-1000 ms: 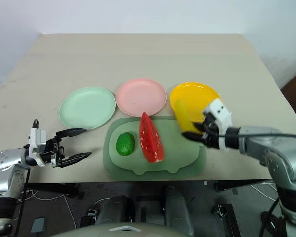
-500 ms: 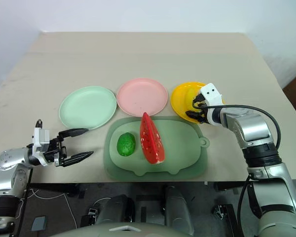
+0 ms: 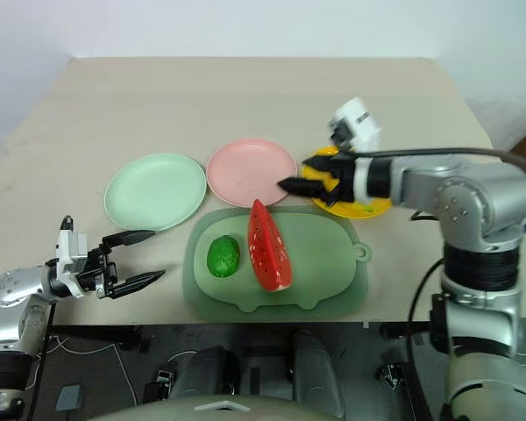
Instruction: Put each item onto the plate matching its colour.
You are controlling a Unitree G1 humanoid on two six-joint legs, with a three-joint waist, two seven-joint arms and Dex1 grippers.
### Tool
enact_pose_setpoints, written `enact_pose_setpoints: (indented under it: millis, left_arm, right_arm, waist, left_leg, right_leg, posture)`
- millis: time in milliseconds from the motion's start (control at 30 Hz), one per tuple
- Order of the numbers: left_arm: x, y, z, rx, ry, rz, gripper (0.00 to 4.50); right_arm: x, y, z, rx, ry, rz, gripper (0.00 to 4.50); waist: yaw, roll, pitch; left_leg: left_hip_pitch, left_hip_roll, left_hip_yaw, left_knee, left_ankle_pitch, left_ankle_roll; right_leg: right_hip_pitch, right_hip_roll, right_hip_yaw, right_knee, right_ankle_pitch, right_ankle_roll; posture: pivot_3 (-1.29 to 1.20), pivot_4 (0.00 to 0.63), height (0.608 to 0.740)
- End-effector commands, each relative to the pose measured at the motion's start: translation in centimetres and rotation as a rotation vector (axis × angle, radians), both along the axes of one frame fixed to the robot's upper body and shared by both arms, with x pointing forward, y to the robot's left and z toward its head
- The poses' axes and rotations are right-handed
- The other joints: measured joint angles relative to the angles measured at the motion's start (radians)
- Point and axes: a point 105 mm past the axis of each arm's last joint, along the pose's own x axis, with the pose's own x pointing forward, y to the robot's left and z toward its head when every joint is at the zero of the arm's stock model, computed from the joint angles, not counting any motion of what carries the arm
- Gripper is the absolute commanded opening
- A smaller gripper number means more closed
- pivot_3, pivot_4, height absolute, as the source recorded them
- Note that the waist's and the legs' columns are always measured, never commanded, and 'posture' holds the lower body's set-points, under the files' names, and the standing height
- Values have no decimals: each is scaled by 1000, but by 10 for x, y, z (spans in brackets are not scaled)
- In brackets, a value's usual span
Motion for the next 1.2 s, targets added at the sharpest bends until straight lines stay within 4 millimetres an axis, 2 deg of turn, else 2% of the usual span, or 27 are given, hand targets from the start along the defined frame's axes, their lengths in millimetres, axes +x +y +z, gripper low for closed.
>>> enact_pose_setpoints:
  millis: [33, 267, 533, 900, 1033, 1200]
  left_arm:
    - [-1, 2, 7, 10, -41, 2, 4500]
    - [-2, 1, 6, 11, -39, 3, 4500]
    - [-2, 0, 5, 12, -40, 5, 4500]
    - [-2, -1, 3, 7, -42, 12, 4500]
    - [-1, -2, 1, 6, -39, 11, 4500]
    - [-1, -3, 0, 8, -40, 9, 4500]
  right_arm:
    - [-8, 9, -10, -36, 27, -27, 4424]
    - [-15, 24, -60, -141, 120, -79, 4424]
    - [-15, 34, -90, -221, 193, -111, 4424]
    - [-29, 40, -107, -335, 196, -41, 4424]
    - [-29, 39, -107, -340, 195, -40, 4424]
    - [-25, 37, -106, -344, 189, -48, 3584]
  waist:
    - [1, 0, 0]
    - [-1, 0, 0]
    - [-2, 0, 0]
    - [-6, -2, -4]
    - [-6, -4, -5]
    - [-6, -4, -6]
  left_leg:
    - [0, 0, 0, 0, 0, 0]
    - [0, -1, 0, 0, 0, 0]
    - [0, -2, 0, 0, 0, 0]
    - [3, -1, -1, 0, 0, 0]
    - [3, -1, -1, 0, 0, 0]
    - [3, -1, -1, 0, 0, 0]
  right_leg:
    - [0, 0, 0, 0, 0, 0]
    - [0, 0, 0, 0, 0, 0]
    - [0, 1, 0, 0, 0, 0]
    - [2, 2, 0, 0, 0, 0]
    - [2, 2, 0, 0, 0, 0]
    - [2, 2, 0, 0, 0, 0]
  posture:
    - [0, 150, 736]
    - [0, 150, 736]
    - [0, 150, 736]
    - [0, 150, 736]
    - [0, 150, 736]
    - [0, 150, 736]
